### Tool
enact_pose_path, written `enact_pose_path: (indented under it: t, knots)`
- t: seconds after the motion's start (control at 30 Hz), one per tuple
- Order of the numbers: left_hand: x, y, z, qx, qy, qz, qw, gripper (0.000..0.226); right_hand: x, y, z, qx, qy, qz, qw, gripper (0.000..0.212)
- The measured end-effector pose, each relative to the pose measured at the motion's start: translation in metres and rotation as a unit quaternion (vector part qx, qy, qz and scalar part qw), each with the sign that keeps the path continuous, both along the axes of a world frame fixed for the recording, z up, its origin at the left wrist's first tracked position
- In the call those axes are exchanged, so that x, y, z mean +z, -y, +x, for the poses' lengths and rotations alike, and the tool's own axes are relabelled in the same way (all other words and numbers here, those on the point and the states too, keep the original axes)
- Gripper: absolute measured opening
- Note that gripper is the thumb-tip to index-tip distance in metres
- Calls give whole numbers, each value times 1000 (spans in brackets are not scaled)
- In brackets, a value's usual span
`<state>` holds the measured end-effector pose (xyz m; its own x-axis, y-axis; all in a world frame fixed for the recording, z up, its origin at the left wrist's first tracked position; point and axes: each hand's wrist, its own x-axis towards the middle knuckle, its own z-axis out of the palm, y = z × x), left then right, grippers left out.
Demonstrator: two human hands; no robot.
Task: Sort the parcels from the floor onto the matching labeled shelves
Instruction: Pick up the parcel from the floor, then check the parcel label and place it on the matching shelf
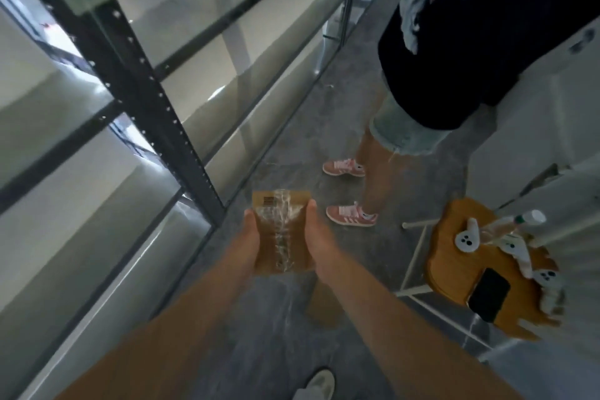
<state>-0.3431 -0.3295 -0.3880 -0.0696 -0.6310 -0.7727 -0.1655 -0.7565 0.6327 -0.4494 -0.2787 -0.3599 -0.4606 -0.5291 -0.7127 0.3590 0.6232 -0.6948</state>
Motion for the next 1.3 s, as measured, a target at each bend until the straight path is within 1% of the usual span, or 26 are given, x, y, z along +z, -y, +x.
enact_pose_path:
  t: [0.1,0.17,0.23,0.33,0.43,0.53,0.63,0.7,0.8,0.83,0.9,0.93,1.07,1.17,1.23,1.3]
  knots:
    - [37,-1,26,37,-24,-10,999,64,35,8,30,21,-12,-20,1000,64]
    - [47,-4,51,68,-69,-16,995,56,62,8,56,42,-22,-21,999,60]
    - [58,-11,80,93,-107,-13,990,62,77,7,83,73,-22,-21,997,58]
    - [71,-18,135,158,-121,-18,980,75,103,7,134,113,-6,-23,993,60]
    - [99,-31,195,222,-126,-44,966,77,130,8,192,132,7,-38,990,71]
    - [142,-51,247,250,-140,-103,953,64,151,5,245,163,18,-60,985,75]
    - [175,-65,294,254,-125,-138,949,50,178,-6,292,208,34,-93,973,77]
    - [192,-71,325,259,-107,-169,945,41,190,-7,319,233,31,-118,965,82]
    - [212,-86,369,274,-74,-210,936,38,197,-10,350,267,46,-140,952,106]
    - [217,-92,382,282,-73,-220,931,39,204,-14,362,273,54,-152,948,98]
    - [233,-106,403,287,-73,-234,926,38,219,-25,384,278,65,-177,942,62]
    - [240,-111,414,292,-72,-240,923,38,225,-28,394,290,70,-183,937,55]
    - [273,-125,454,311,-49,-261,913,37,246,-34,435,327,72,-209,919,45]
    - [298,-138,483,330,-42,-291,897,39,264,-30,461,348,80,-221,908,48]
    - [313,-145,501,339,-27,-323,883,39,282,-30,475,369,82,-243,893,42]
    - [329,-154,514,323,0,-353,878,41,301,-30,488,391,86,-266,877,40]
